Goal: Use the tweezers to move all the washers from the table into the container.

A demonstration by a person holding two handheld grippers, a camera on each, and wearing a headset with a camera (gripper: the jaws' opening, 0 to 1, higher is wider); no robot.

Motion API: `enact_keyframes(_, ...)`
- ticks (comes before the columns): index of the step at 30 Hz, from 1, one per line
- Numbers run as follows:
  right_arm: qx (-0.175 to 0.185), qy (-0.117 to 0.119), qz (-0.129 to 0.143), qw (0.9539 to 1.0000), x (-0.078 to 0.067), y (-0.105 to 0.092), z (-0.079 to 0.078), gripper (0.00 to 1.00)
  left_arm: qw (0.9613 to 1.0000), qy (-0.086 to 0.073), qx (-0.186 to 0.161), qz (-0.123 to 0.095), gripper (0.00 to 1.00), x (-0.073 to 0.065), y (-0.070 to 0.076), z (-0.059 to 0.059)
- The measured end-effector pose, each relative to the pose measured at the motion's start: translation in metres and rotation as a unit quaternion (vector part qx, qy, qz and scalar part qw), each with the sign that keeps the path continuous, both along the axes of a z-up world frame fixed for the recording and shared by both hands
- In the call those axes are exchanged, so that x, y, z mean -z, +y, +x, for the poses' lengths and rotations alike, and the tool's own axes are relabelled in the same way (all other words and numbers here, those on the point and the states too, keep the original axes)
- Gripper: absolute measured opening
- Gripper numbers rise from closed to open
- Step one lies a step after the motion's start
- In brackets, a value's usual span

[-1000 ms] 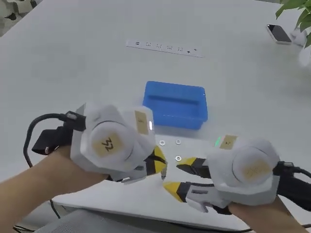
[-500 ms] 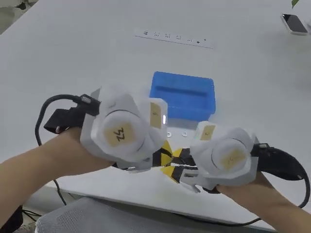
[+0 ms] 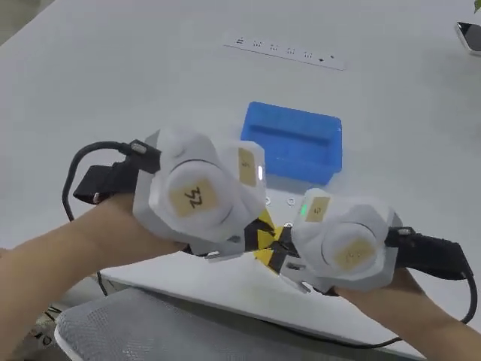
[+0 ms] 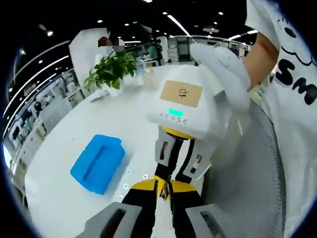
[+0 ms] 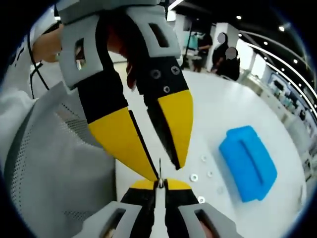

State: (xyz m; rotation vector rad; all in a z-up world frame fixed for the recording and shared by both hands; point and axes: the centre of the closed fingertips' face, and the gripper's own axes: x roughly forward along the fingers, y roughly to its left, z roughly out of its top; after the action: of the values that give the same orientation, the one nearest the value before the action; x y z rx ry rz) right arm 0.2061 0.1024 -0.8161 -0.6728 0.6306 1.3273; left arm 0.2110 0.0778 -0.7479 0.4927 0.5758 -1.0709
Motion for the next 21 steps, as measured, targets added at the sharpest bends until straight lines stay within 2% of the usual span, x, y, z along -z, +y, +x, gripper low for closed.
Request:
enact_keyframes(1,-0.001,-0.003,-0.001,1.0,0.0,0.0,0.0,0.02,0.9991,0.007,-0.036,-0.02,0.14,-0.002,0.003,0.002)
enact_keyframes(2,-0.002,-0.004,-0.003,1.0,0.0,0.001,-0.001,0.02,0.998,0.016,-0.052,-0.032,0.17,-0.003,0.006,0.001)
enact_keyframes(3,-0.002,-0.004,-0.004,1.0,0.0,0.001,-0.001,0.02,0.9937,0.011,-0.093,-0.06,0.21,-0.009,0.01,0.005)
enact_keyframes(4,-0.002,-0.004,-0.005,1.0,-0.001,0.001,-0.001,0.02,0.9906,0.008,-0.111,-0.08,0.24,-0.013,0.014,0.006)
enact_keyframes(5,-0.001,-0.004,-0.004,1.0,-0.002,0.001,-0.001,0.02,0.9847,0.006,-0.141,-0.103,0.27,-0.018,0.019,0.008)
enact_keyframes(7,0.006,-0.003,0.003,1.0,-0.008,0.001,0.002,0.02,0.9722,-0.008,-0.196,-0.128,0.37,-0.026,0.034,0.012)
enact_keyframes(8,0.011,-0.002,0.007,0.9999,-0.01,0.002,0.004,0.02,0.9678,-0.012,-0.212,-0.135,0.41,-0.029,0.04,0.012)
enact_keyframes(9,0.017,0.002,0.015,0.9997,-0.014,0.002,0.007,0.02,0.964,-0.02,-0.23,-0.132,0.46,-0.029,0.047,0.013)
enact_keyframes(10,0.022,0.004,0.019,0.9996,-0.017,0.002,0.009,0.02,0.9584,-0.035,-0.251,-0.131,0.51,-0.031,0.056,0.015)
enact_keyframes(11,0.026,0.004,0.024,0.9994,-0.02,0.002,0.012,0.02,0.9551,-0.039,-0.264,-0.128,0.58,-0.031,0.061,0.014)
enact_keyframes(12,0.034,0.002,0.031,0.999,-0.024,0.002,0.017,0.02,0.9491,-0.041,-0.287,-0.124,0.64,-0.032,0.069,0.013)
enact_keyframes(16,0.053,0.011,0.044,0.9976,-0.031,0.001,0.032,0.02,0.9314,-0.041,-0.341,-0.121,0.84,-0.031,0.088,0.009)
enact_keyframes(17,0.055,0.011,0.043,0.9975,-0.03,0.001,0.035,0.02,0.9289,-0.039,-0.348,-0.12,0.9,-0.029,0.09,0.008)
enact_keyframes(18,0.057,0.008,0.042,0.9974,-0.029,0.0,0.039,0.02,0.928,-0.039,-0.35,-0.121,0.92,-0.028,0.091,0.007)
enact_keyframes(19,0.058,0.006,0.041,0.9974,-0.028,-0.001,0.042,0.02,0.9277,-0.039,-0.353,-0.116,0.92,-0.025,0.091,0.004)
enact_keyframes(21,0.068,0.017,0.041,0.9967,-0.025,-0.002,0.048,0.03,0.9249,-0.036,-0.364,-0.103,0.91,-0.02,0.095,0.001)
